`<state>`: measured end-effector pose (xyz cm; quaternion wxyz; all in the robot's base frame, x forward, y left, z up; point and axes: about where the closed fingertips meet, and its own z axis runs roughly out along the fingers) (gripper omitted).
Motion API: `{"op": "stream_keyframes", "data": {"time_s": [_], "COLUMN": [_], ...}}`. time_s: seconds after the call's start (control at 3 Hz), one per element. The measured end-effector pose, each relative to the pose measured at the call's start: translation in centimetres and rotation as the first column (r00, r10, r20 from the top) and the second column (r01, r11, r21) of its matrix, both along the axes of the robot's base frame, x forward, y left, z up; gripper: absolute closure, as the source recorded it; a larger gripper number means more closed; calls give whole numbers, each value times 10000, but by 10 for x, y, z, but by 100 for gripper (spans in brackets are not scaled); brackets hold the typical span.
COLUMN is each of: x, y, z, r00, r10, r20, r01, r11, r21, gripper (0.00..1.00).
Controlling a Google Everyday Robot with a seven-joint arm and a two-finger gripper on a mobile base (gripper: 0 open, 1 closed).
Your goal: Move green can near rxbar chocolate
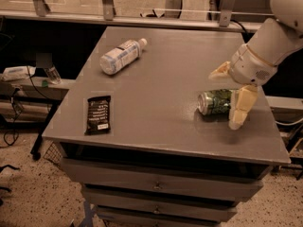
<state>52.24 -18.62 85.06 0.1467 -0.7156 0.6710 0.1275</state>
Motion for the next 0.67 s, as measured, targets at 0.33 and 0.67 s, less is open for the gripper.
{"op": "stream_keyframes", "data": {"time_s": [0.33,0.67], "x": [2,10], "y": [0,-6], "z": [-16,-10], "r00": [9999,9999], "r10": [16,-117], "r20": [-136,109], "r01": [-17,116], "r11": [10000,9999], "r21": [-22,94], "gripper": [19,41]}}
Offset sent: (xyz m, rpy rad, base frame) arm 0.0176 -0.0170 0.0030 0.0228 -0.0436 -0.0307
